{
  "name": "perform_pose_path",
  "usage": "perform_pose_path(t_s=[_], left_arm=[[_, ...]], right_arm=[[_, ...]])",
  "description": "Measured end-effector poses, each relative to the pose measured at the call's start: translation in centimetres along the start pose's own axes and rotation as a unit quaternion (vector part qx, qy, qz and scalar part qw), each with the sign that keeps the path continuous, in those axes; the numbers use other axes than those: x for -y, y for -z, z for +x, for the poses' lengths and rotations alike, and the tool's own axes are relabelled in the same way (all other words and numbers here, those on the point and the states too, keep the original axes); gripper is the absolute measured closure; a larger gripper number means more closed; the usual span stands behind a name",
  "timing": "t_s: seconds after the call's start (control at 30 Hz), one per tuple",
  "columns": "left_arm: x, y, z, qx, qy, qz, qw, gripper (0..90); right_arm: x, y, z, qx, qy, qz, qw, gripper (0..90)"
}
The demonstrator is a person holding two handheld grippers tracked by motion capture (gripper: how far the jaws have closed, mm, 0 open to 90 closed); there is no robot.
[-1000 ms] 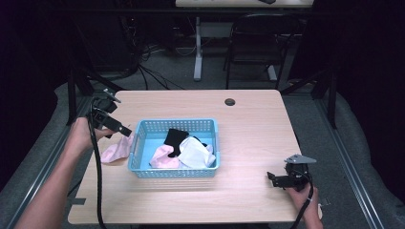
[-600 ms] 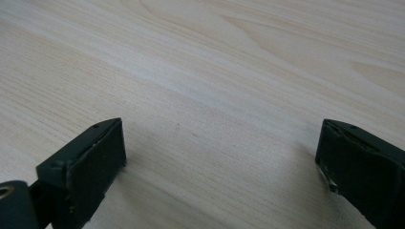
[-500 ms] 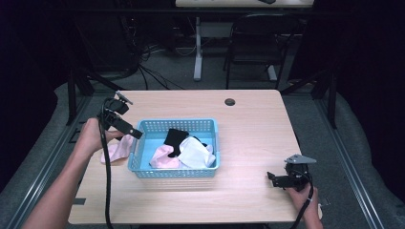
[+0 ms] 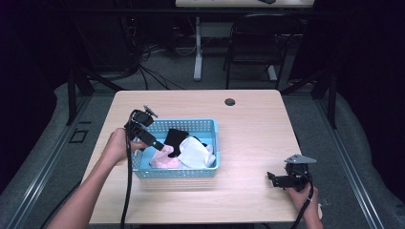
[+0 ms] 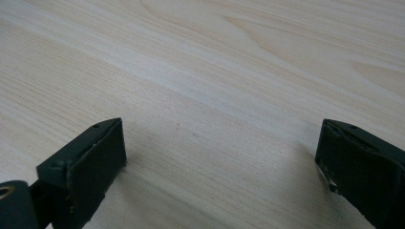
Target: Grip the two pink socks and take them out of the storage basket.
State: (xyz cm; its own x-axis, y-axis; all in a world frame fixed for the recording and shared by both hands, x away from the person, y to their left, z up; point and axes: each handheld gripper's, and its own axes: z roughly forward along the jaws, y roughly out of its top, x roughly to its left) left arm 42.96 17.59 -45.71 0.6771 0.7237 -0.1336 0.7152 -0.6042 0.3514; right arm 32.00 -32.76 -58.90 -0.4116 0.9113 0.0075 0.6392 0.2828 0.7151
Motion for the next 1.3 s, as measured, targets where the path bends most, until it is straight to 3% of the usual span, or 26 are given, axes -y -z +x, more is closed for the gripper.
perform_pose_path(t_s=[0.03,0.1,0.2,0.33,0.5,0.53,0.63,0.83,0.93,1.3], left_arm=[[0.0,0.0,0.0,0.0,0.0,0.0,1.0,8.2],[0.1,-1.7,-0.3,0.006,-0.005,0.021,0.9998,11.6],[0.4,-3.3,0.1,0.006,0.01,0.028,0.9995,18.2],[1.0,-5.2,0.6,0.019,0.014,0.045,0.9987,31.3],[1.3,-6.6,0.4,0.028,-0.003,0.057,0.998,62.2],[1.3,-6.6,0.3,0.028,-0.011,0.059,0.9978,71.8],[1.1,-6.7,0.1,0.033,-0.013,0.059,0.9977,84.2],[0.4,-5.1,-0.5,0.023,-0.027,0.057,0.9978,86.1],[0.3,-3.0,-0.7,0.018,-0.027,0.037,0.9988,86.1],[-0.8,1.1,-1.0,0.005,-0.04,0.024,0.9989,86.1]], right_arm=[[0.0,0.0,0.0,0.0,0.0,0.0,1.0,2.7],[0.0,0.0,0.0,0.0,0.0,0.0,1.0,2.7],[0.0,0.0,0.0,0.0,0.0,0.0,1.0,2.7],[0.0,0.0,0.0,0.0,0.0,0.0,1.0,2.7],[0.0,0.0,0.0,-0.001,0.0,0.0,1.0,2.7],[0.0,0.0,0.0,0.0,0.0,0.0,1.0,2.7],[0.0,0.0,0.0,0.0,0.0,0.0,1.0,2.7],[0.0,0.0,0.0,0.0,0.0,0.0,1.0,2.8],[0.0,0.0,0.0,0.0,0.0,-0.001,1.0,2.8],[0.0,0.0,0.0,-0.001,0.001,-0.001,1.0,2.8]])
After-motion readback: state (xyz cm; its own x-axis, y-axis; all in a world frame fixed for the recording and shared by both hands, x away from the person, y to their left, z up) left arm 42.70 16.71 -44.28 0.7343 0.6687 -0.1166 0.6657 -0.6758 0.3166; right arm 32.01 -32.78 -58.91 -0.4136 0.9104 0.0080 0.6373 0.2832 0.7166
